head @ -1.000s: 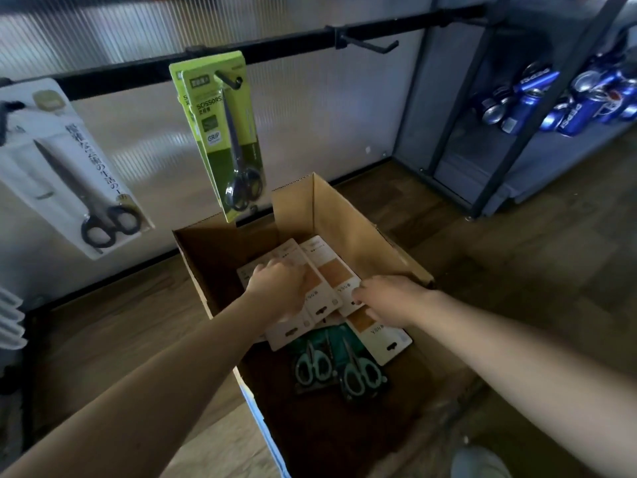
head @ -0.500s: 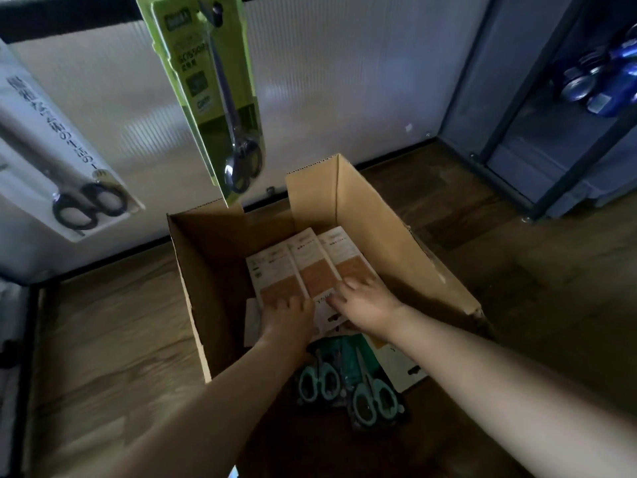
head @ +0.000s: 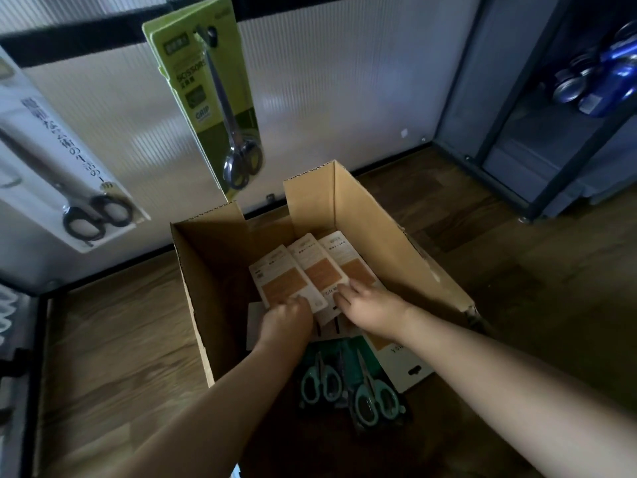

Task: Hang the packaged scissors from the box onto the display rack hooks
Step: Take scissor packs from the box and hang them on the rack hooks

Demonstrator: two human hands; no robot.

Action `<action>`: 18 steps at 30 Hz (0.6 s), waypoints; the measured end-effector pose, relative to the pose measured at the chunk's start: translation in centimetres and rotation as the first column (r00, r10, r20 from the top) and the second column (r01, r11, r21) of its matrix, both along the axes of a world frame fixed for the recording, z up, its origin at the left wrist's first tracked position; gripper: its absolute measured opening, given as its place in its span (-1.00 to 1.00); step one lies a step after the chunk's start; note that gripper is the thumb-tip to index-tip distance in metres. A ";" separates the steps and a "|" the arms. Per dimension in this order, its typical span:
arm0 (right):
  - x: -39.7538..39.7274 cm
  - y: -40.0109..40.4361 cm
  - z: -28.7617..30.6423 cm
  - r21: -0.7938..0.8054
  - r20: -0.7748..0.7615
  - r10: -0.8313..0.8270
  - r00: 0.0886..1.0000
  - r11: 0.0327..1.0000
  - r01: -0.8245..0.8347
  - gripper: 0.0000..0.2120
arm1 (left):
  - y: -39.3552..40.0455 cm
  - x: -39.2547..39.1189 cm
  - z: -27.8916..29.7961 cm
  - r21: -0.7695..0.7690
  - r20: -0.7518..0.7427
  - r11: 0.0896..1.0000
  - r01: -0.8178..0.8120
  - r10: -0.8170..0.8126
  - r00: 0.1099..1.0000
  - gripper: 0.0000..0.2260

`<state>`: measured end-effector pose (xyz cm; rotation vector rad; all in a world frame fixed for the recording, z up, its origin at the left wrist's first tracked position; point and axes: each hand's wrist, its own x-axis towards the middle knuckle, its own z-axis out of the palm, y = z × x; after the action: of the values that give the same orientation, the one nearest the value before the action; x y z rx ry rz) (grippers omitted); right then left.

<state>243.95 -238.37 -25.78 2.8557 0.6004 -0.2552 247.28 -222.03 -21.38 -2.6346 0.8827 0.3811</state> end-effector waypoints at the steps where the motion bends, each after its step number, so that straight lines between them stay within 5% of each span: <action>1: 0.2 -0.2 0.3 0.033 0.056 -0.036 0.998 0.999 0.035 -0.59 | 0.1 0.2 0.7 -0.039 0.024 0.999 -0.020 0.021 0.999 -0.74; 6: 1.8 0.0 5.3 0.396 0.193 -0.257 0.947 0.903 0.165 -0.80 | 1.8 2.4 5.6 -0.339 0.064 0.926 -0.163 0.196 0.979 -0.76; 13: 5.0 -0.4 14.3 0.769 0.311 -0.503 0.807 0.632 0.098 -0.79 | 3.6 3.5 11.9 -0.779 0.048 0.584 -0.226 0.416 0.908 -0.86; 18: 4.5 -1.6 17.7 0.821 0.270 -0.517 0.812 0.565 0.087 -0.79 | 3.4 3.4 15.7 -0.780 0.162 0.617 -0.101 0.356 0.920 -0.87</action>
<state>248.45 -239.93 -8.05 3.6185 0.0444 0.9278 250.69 -218.60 -5.71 -3.4648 0.6775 -0.4743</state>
